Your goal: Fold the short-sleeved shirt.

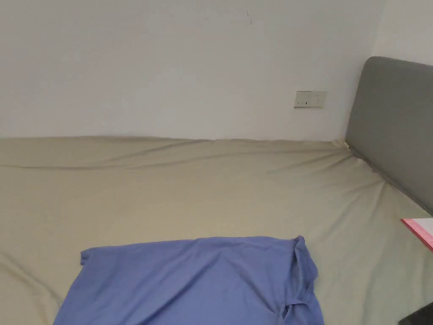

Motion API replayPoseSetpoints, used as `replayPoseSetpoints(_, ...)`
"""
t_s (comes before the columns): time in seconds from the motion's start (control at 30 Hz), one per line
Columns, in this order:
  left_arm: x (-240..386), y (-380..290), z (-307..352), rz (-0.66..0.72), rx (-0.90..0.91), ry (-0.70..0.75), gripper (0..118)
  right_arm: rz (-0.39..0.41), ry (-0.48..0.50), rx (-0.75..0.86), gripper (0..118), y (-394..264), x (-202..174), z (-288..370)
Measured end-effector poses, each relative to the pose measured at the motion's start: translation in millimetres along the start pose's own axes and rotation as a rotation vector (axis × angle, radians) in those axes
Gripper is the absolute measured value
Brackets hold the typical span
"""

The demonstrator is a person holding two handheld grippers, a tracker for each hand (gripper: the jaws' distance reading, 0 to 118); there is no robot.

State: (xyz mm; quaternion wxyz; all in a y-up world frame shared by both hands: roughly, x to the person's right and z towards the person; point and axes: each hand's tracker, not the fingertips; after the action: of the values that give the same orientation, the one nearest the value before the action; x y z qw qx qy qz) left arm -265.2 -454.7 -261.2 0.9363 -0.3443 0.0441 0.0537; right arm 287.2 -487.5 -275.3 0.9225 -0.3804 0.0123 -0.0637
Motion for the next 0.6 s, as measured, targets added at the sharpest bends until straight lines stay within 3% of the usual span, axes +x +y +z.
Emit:
replayPoseSetpoints(0.1,5.5,-6.7,29.3,-0.016,-0.001,-0.004,0,0.040,0.012,-0.007,5,-22.2,0.4,30.4)
replayPoseSetpoints(0.2,3.3,-15.9,55.7,-0.022,0.005,-0.008,0,0.020,0.024,-0.011,5,-42.2,4.9,62.6)
replayPoseSetpoints(0.33,0.3,-38.1,88.2,0.015,-0.064,-0.059,0,0.086,0.012,-0.024,5,-68.1,6.7,99.4)
replayPoseSetpoints(0.6,-11.7,-78.0,149.4,0.058,-0.096,-0.054,0,0.073,0.051,-0.050,5,-105.2,15.3,158.3)
